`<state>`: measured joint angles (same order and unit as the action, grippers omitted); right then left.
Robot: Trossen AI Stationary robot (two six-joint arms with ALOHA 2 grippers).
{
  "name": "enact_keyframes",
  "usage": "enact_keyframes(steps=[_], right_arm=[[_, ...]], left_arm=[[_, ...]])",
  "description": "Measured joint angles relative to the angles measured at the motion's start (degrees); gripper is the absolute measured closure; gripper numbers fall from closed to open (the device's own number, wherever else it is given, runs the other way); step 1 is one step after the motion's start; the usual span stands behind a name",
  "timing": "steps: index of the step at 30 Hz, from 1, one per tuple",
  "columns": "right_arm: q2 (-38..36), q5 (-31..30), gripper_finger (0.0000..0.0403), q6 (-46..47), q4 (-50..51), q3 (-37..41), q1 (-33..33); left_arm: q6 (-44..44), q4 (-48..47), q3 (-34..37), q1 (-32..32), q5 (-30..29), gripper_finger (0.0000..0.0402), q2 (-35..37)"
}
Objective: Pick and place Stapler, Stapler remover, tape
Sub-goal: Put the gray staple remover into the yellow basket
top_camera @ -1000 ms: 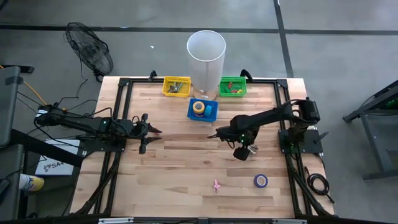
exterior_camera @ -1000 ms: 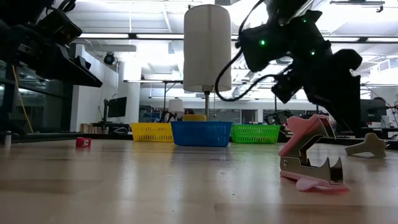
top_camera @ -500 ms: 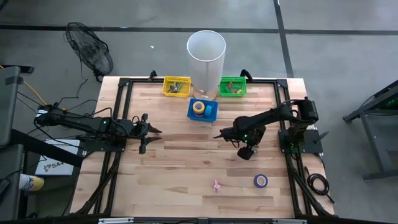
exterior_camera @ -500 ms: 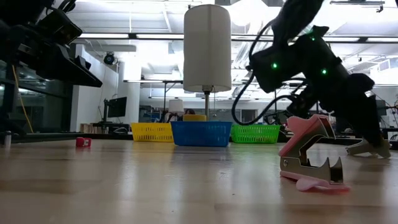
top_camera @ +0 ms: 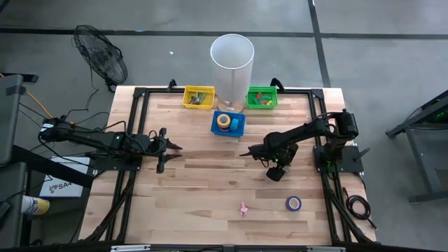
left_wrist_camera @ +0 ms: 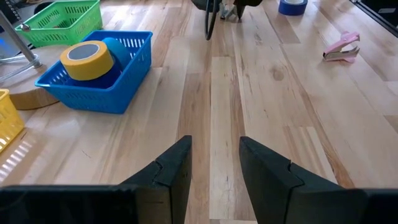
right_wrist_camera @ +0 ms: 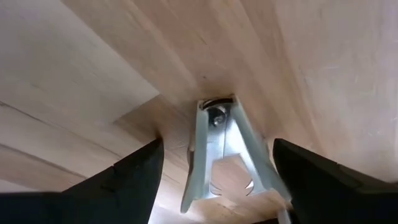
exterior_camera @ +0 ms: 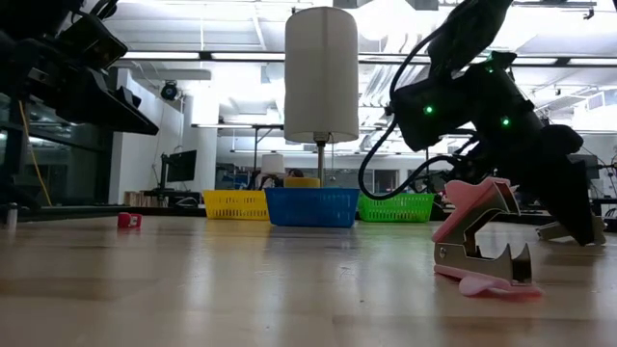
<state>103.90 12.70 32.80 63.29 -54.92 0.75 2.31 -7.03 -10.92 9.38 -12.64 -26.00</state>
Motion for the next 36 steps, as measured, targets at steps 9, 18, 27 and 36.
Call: enact_keyframes(steps=[9, 18, 27, 36], right_arm=[[0.00, 1.42, 0.0158, 0.17, 0.86, 0.00, 0.15], [0.00, 1.17, 0.0209, 0.20, 0.90, 0.00, 1.86], [-0.04, -0.59, 0.0254, 1.68, 0.85, -0.02, 2.32], [-0.15, -4.97, 0.0307, 1.26, 1.01, -0.20, 2.36]], left_arm=[[0.14, 0.00, 0.00, -0.01, 0.00, 0.0270, 0.01], [0.15, 0.00, 0.00, -0.02, 0.00, 0.0270, -0.01], [0.85, 0.00, 0.00, 0.00, -0.15, 0.0270, 0.00], [0.98, 0.00, 0.00, -0.01, -0.15, 0.0270, 0.00]])
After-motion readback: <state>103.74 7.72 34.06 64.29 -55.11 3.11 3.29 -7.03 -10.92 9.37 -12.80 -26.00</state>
